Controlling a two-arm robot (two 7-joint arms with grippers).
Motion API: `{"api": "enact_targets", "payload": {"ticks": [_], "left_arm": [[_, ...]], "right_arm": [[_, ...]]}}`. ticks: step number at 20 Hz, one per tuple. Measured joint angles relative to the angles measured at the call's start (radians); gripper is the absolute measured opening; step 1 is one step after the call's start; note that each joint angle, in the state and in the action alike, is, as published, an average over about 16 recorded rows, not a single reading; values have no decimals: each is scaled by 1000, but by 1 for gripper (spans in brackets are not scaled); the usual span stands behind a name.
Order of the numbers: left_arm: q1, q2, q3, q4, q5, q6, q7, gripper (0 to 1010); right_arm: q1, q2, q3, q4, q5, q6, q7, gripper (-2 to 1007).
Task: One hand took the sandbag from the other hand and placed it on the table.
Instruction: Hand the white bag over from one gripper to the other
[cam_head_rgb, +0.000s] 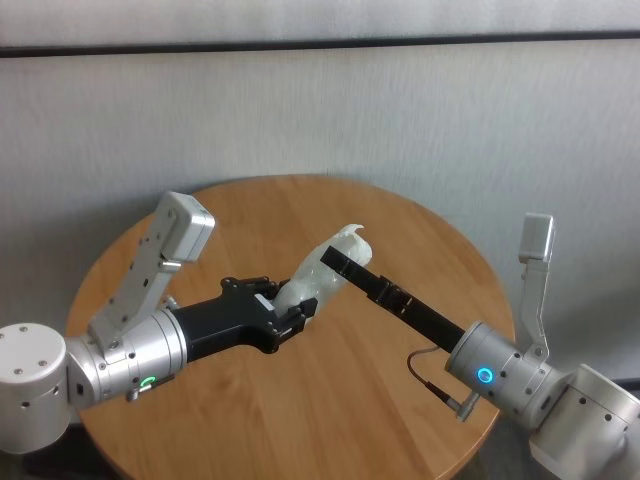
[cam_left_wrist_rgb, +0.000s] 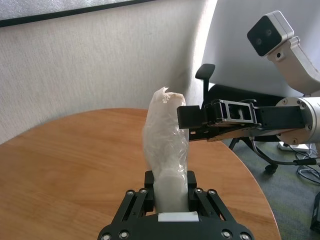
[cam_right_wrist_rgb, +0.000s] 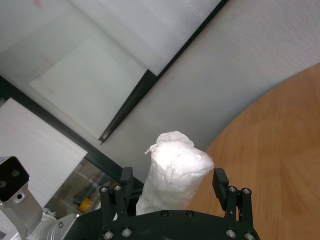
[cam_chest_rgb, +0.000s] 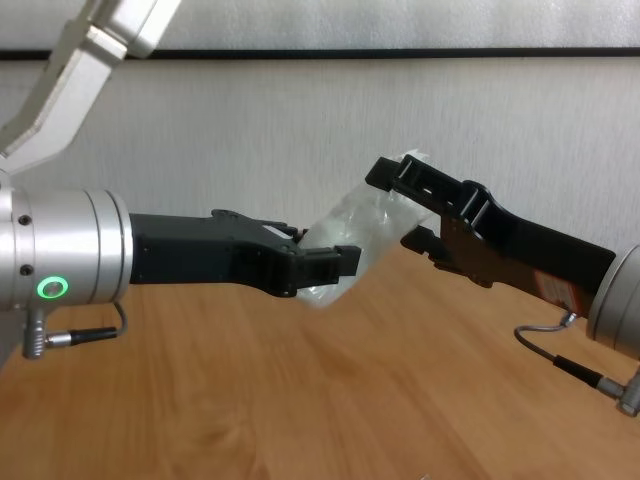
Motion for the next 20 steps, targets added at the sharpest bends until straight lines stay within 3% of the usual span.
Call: {"api": "enact_targets", "payload": {"ticks": [6, 20], "left_arm": [[0, 0, 0, 0, 0, 0, 0, 380], [0, 0, 0, 0, 0, 0, 0, 380]], "right_arm": [[0, 0, 1, 0, -1, 1, 0, 911], [-1, -1, 2, -1, -1, 1, 0, 591]]}}
